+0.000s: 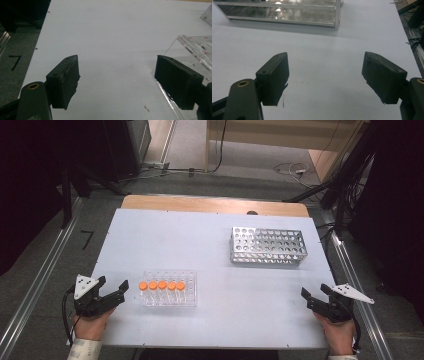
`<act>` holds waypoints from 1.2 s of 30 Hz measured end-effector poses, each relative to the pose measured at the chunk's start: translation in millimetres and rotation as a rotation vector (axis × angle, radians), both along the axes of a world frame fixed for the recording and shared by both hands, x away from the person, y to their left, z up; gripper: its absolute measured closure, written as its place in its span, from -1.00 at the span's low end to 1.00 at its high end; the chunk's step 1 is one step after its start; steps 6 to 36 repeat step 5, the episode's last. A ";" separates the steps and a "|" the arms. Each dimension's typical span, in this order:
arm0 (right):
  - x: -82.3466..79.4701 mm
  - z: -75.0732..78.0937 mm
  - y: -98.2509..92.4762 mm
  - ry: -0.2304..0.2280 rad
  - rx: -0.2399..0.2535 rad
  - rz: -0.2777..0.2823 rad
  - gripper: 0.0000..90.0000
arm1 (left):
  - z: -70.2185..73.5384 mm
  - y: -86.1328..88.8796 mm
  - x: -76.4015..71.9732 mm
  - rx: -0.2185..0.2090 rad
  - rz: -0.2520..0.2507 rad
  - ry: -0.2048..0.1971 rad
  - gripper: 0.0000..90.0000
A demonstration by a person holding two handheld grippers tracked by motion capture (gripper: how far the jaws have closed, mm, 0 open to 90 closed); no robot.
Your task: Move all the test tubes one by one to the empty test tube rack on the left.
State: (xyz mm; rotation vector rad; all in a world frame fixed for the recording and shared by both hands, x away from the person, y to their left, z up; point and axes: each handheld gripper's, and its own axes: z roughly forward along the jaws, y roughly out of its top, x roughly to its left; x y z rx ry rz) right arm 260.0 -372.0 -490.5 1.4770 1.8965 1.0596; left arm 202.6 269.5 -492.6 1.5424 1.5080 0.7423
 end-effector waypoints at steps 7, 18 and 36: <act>3.2 -4.2 -1.2 0.030 -0.007 -0.002 -0.58 | -2.7 0.1 2.1 0.002 0.002 0.019 -0.56; 3.2 -4.2 -1.2 0.030 -0.007 -0.002 -0.58 | -2.7 0.1 2.1 0.002 0.002 0.019 -0.56; 3.2 -4.2 -1.2 0.030 -0.007 -0.002 -0.58 | -2.7 0.1 2.1 0.002 0.002 0.019 -0.56</act>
